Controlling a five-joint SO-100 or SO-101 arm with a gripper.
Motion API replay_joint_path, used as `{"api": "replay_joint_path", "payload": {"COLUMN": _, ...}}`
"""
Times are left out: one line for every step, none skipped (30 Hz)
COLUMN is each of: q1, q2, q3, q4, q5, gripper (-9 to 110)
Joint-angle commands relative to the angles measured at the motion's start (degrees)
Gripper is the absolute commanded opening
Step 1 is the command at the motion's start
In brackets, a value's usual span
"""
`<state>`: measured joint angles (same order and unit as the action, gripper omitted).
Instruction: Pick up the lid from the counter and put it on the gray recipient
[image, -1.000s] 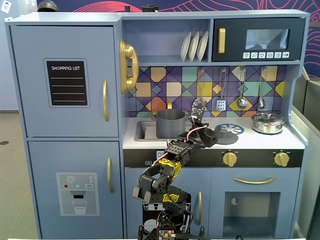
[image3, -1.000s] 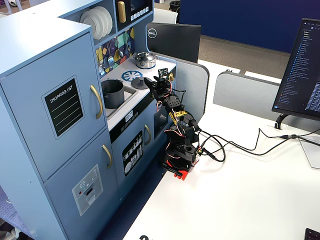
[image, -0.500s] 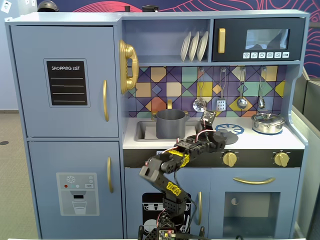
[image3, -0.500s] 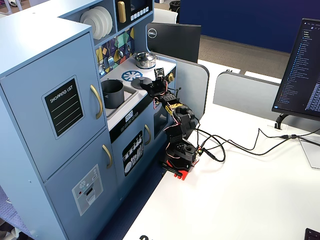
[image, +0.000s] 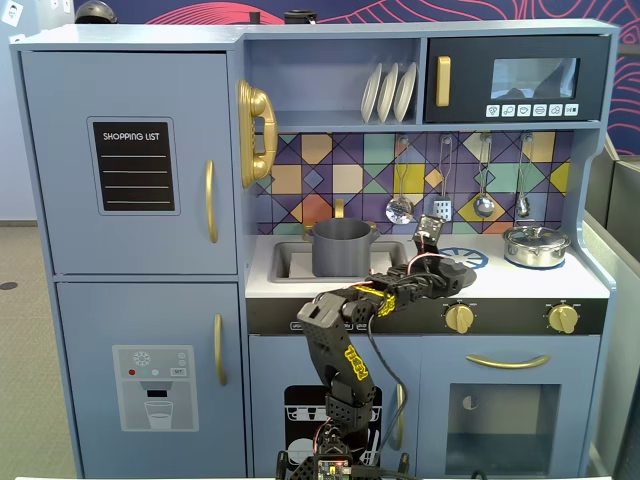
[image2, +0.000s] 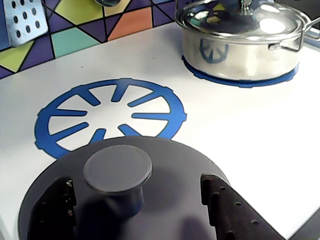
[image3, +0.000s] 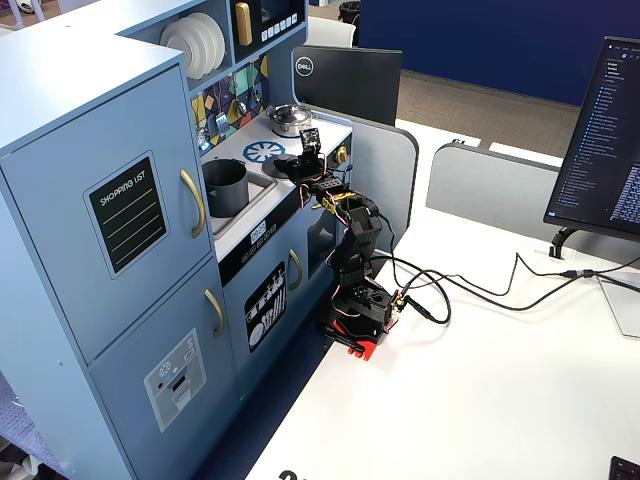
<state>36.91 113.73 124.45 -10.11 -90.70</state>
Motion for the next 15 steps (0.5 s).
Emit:
{"api": "replay_joint_path", "payload": {"q1": -1.6, "q2": -1.4, "q3": -5.2, "q4": -2.9, "q5": -0.5, "gripper": 24}}
{"api": "replay_joint_path", "payload": {"q1": -1.8, "q2": -2.0, "q3": -5.6, "q4": -3.2, "q5": -0.6, "gripper": 23}}
{"api": "replay_joint_path", "payload": {"q1": -1.8, "q2": -2.6, "q3": -5.9, "q4": -3.3, "q5": -0.6, "gripper": 23}}
{"api": "replay_joint_path", "payload": {"q1": -1.9, "q2": -3.2, "q3": -6.3, "q4": -3.4, "q5": -0.7, "gripper": 23}}
{"api": "replay_joint_path", "payload": {"q1": -2.1, "q2": -3.7, "q3": -6.7, "q4": -3.6, "q5": -0.7, "gripper": 23}}
{"api": "replay_joint_path", "payload": {"q1": -2.2, "q2": -4.2, "q3": -7.1, "q4": -3.8, "q5": -0.7, "gripper": 23}}
{"api": "replay_joint_path", "payload": {"q1": -2.4, "q2": -4.7, "q3": -7.5, "q4": -3.9, "q5": -0.7, "gripper": 22}}
{"api": "replay_joint_path", "payload": {"q1": -2.5, "q2": -5.4, "q3": -8.0, "q4": -4.0, "q5": -0.7, "gripper": 22}}
{"api": "replay_joint_path", "payload": {"q1": -2.8, "q2": -5.9, "q3": -8.4, "q4": -4.0, "q5": -0.7, "gripper": 22}}
{"api": "replay_joint_path", "payload": {"q1": -2.9, "q2": -6.4, "q3": -8.7, "q4": -4.3, "q5": -0.8, "gripper": 21}}
{"api": "replay_joint_path", "payload": {"q1": -3.1, "q2": -6.9, "q3": -9.0, "q4": -4.6, "q5": -0.9, "gripper": 21}}
{"api": "replay_joint_path", "payload": {"q1": -3.3, "q2": -7.3, "q3": -9.1, "q4": -4.7, "q5": -0.9, "gripper": 20}}
{"api": "replay_joint_path", "payload": {"q1": -3.3, "q2": -7.6, "q3": -9.2, "q4": -4.8, "q5": -1.0, "gripper": 18}}
{"api": "replay_joint_path", "payload": {"q1": -3.4, "q2": -7.7, "q3": -9.1, "q4": -4.8, "q5": -1.2, "gripper": 13}}
{"api": "replay_joint_path", "payload": {"q1": -3.4, "q2": -7.8, "q3": -9.1, "q4": -4.7, "q5": -1.1, "gripper": 11}}
